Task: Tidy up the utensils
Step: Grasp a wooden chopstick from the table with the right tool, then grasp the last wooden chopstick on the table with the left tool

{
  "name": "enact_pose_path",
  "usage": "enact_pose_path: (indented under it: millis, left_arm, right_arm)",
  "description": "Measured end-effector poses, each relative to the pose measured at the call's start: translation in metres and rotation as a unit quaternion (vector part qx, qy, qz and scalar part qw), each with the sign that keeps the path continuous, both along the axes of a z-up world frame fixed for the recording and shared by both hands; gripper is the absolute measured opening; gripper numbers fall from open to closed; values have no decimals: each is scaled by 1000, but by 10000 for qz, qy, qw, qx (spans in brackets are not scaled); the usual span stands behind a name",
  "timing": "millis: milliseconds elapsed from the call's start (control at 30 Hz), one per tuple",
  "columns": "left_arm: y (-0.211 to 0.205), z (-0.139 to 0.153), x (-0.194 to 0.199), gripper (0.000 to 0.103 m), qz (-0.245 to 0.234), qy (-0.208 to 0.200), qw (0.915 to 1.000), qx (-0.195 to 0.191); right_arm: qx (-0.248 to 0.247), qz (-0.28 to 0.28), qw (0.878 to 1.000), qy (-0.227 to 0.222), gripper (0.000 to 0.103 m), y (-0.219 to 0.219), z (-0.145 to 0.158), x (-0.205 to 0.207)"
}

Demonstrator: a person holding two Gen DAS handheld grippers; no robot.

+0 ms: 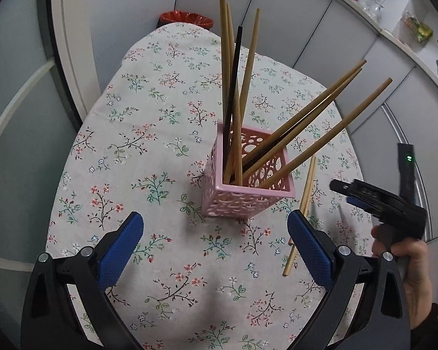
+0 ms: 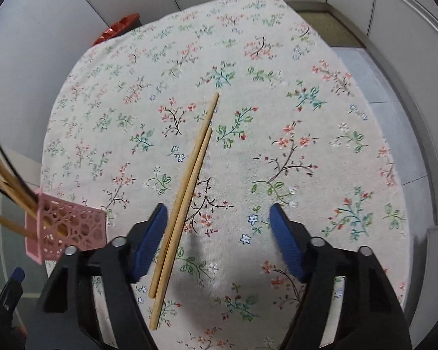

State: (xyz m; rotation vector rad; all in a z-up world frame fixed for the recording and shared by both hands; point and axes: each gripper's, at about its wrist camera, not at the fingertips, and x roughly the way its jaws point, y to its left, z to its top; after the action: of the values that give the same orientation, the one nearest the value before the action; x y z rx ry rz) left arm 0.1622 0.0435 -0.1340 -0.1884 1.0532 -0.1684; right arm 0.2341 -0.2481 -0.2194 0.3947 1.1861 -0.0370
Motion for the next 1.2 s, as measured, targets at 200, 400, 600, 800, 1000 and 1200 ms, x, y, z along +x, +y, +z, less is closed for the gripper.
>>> enact_pose_path:
  millis: [200, 400, 600, 800, 1000, 1200]
  left_arm:
    - [-1, 0, 0, 96, -108, 45, 9999, 24]
    - [-3, 0, -3, 96, -205, 51, 9998, 12]
    - [-7, 2, -6, 96, -284, 24, 9996, 66]
    - [-19, 7, -11, 96, -457, -144, 9986, 231]
    - [-42, 13, -24, 96, -905, -415, 9935, 545]
    - [-85, 13, -43, 96, -1638, -609, 9805, 902]
  right_arm:
    - [178, 43, 9995, 268, 25, 11, -19, 12]
    - [93, 88, 9998, 153, 22, 21, -20, 19]
    - [-324, 376, 9985, 215, 22, 36, -19, 23]
    - [-896, 730, 9926, 380, 11, 47, -19, 19]
    - [-185, 271, 9976, 608, 5, 7, -19, 5]
    - [141, 45, 9995, 262, 6, -28, 8, -25]
